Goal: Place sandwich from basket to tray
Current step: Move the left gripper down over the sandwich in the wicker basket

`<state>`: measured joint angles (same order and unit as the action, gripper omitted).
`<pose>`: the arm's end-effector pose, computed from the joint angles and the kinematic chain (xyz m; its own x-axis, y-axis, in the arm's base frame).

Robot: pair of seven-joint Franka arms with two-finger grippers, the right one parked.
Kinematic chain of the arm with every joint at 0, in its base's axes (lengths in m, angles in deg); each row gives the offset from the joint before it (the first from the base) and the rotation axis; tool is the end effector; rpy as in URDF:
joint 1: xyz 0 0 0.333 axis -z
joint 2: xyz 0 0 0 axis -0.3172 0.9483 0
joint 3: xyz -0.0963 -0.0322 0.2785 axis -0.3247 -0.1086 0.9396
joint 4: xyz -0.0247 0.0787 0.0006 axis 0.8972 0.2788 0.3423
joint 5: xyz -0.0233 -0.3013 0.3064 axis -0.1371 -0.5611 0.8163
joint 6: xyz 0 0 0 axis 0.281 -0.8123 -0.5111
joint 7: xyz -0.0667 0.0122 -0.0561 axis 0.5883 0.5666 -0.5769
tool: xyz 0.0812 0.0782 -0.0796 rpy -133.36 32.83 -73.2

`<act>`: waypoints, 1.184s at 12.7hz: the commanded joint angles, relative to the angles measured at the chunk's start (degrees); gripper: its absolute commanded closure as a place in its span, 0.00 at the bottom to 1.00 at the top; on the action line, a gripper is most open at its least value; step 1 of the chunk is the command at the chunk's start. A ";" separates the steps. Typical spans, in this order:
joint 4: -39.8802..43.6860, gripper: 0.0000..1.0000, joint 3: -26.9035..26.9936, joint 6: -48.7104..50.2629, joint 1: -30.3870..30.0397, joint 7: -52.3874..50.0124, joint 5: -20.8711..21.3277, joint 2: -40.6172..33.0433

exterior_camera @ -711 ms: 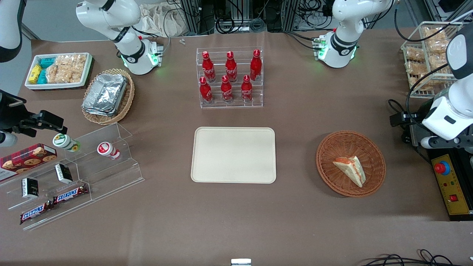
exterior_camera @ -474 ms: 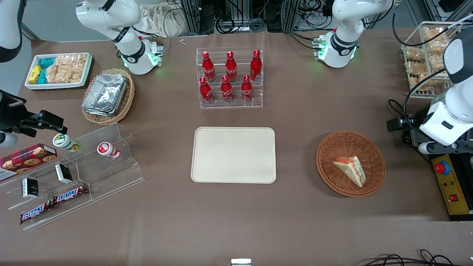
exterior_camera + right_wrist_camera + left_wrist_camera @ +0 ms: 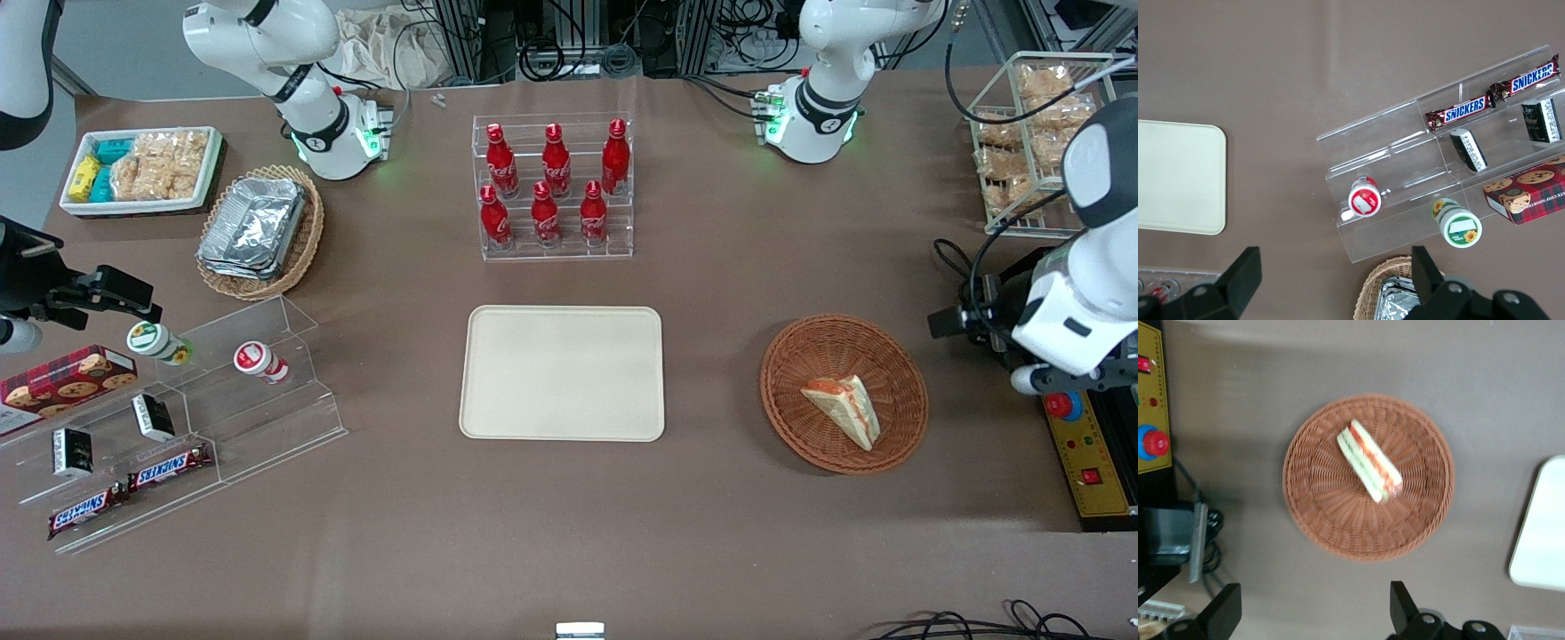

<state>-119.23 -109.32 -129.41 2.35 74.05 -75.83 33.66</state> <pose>0.6571 -0.0223 0.4476 0.9889 0.1409 -0.0467 0.1399 -0.9899 -0.0237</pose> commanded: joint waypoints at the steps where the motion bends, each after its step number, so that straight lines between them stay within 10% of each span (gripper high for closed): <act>1: -6.59 0.00 -0.18 -8.78 -0.20 -8.22 0.83 0.42; 7: -12.15 0.00 -0.35 -20.24 1.64 -28.79 0.84 6.56; 15: -12.24 0.00 0.26 -23.58 1.91 -30.58 2.06 12.90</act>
<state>-131.68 -109.10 -151.85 4.17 45.02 -75.61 45.63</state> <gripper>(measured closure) 0.000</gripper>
